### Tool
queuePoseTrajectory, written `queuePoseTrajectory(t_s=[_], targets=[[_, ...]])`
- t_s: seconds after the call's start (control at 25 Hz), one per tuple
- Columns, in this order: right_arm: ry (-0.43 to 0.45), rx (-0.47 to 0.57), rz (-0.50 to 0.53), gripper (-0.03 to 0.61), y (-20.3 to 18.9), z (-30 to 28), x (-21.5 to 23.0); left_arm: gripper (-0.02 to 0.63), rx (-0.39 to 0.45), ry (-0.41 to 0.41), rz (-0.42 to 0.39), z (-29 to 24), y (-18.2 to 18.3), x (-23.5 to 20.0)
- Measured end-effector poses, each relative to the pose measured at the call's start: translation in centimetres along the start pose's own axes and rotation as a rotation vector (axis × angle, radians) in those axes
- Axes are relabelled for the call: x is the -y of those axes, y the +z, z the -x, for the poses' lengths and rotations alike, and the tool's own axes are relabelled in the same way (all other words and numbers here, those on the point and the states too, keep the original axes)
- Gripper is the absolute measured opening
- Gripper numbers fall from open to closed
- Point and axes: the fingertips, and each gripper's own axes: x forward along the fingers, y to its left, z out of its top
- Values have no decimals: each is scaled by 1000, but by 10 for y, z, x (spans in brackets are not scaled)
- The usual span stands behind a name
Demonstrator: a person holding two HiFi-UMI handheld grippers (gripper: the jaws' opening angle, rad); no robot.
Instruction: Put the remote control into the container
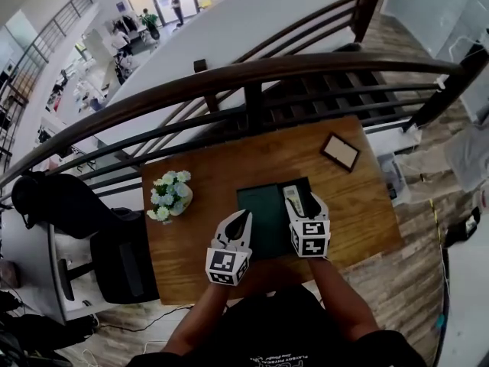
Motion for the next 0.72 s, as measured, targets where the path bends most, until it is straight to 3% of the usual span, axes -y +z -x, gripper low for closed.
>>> queuePoseTrajectory(t_s=[0.24,0.32,0.72], targets=[[-8,234,89,255,49,52,-16,8,34,-18,-7,22,13,15],[-16,288,105,225,58,68,-20,8,47,-22,-13,30,17,19],[22,421,41,57,86,126,-39,8,88,-52,-54,56,30,41]])
